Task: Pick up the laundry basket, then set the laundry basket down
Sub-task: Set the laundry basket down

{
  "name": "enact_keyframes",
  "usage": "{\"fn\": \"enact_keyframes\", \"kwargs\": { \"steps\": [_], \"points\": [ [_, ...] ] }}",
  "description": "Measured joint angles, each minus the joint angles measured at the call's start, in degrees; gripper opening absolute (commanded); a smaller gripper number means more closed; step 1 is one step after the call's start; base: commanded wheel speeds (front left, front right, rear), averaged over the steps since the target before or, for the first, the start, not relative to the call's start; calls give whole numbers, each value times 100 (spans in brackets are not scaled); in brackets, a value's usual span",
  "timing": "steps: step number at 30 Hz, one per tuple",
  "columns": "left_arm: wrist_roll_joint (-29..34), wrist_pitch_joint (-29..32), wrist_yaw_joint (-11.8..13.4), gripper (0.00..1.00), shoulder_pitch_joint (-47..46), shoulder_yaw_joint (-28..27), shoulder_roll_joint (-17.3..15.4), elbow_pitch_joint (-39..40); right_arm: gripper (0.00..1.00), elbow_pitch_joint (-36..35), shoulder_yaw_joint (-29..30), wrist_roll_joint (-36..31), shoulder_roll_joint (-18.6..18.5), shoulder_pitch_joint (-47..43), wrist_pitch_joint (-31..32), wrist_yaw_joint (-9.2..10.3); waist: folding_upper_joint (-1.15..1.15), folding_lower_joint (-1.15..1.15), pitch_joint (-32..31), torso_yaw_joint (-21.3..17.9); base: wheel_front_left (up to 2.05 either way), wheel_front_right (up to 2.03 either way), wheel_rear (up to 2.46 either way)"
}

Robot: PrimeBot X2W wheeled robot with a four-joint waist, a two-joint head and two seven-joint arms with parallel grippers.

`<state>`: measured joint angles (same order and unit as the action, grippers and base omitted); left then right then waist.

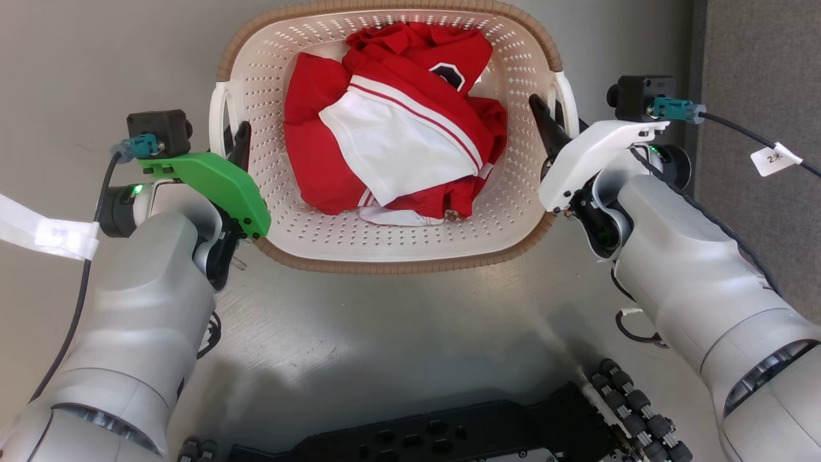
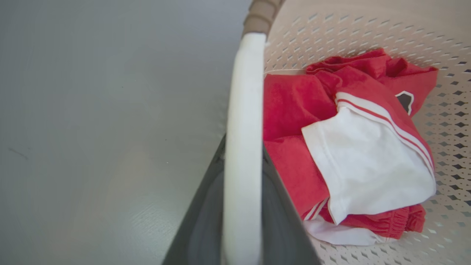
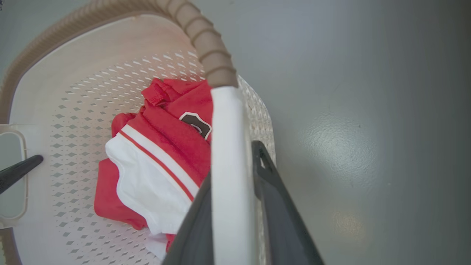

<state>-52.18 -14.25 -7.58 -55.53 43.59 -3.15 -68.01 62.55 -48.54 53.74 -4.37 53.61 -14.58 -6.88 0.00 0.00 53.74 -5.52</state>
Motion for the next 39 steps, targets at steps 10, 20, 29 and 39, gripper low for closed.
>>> {"fn": "enact_keyframes", "kwargs": {
  "steps": [10,20,29,39],
  "points": [
    [-29,0,1,100,-7,-70,-3,-9,100,142,48,129,36,1,0,-24,0,0,-16,-11,0,0,0],
    [-41,0,1,100,-6,-47,-2,-35,100,167,123,127,42,21,0,-24,0,0,-78,-14,0,0,0],
    [-13,0,1,100,166,66,3,-32,100,231,302,196,58,-118,0,-24,0,0,-451,-41,0,0,0],
    [-9,0,1,100,574,-19,-2,32,100,260,532,279,67,-599,0,-24,0,0,-1124,-68,0,0,0]
  ]
}}
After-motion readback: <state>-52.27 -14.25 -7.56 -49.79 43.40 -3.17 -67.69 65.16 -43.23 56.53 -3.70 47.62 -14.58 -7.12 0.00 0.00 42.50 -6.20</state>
